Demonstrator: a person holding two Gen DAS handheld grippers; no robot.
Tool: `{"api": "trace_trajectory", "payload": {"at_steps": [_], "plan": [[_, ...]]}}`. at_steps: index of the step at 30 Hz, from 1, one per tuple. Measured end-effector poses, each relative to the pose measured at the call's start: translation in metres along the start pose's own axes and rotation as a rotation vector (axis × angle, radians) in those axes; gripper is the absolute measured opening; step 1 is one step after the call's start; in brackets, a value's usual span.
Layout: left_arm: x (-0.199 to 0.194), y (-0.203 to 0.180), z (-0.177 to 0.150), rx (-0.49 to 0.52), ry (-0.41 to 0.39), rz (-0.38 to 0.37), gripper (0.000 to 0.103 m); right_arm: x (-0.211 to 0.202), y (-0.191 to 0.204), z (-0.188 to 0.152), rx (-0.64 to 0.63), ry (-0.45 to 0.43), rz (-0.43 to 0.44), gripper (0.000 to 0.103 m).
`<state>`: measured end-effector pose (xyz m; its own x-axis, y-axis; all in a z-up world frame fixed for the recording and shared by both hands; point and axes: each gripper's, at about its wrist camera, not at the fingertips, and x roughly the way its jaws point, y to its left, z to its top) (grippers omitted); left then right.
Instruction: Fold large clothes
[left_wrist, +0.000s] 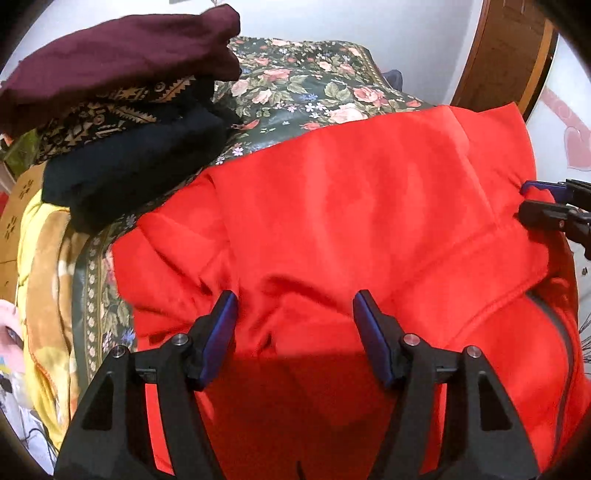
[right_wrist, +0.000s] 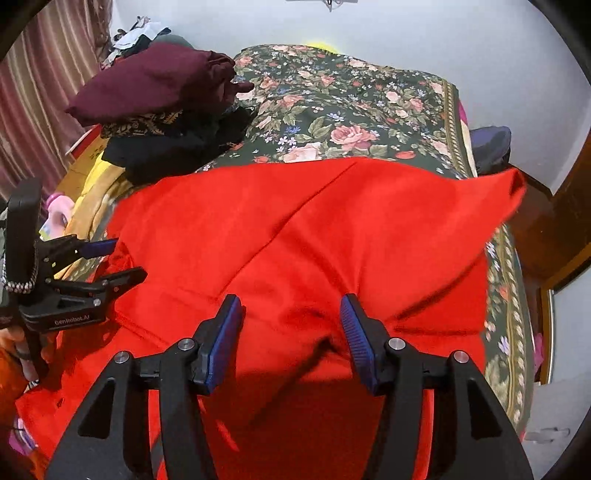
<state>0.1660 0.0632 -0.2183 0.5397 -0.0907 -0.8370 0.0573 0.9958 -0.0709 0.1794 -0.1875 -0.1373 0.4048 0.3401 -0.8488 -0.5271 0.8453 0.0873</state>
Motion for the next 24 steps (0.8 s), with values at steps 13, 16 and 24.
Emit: {"api": "trace_trajectory", "payload": {"at_steps": [13,16,24], "plan": [[-0.057,0.072,0.015,-0.216,-0.06,0.007,0.071,-0.036,-0.019,0.009,0.083,-0.07,-0.034,0.052],[-0.059,0.096,0.027,-0.293,-0.101,0.061,0.084,-0.044,-0.029,0.022,0.094,-0.103,-0.087,0.061],[0.006,0.146,0.046,-0.495,-0.031,0.02,0.086,-0.029,-0.08,0.043,0.28,-0.126,-0.058,0.082]]}}
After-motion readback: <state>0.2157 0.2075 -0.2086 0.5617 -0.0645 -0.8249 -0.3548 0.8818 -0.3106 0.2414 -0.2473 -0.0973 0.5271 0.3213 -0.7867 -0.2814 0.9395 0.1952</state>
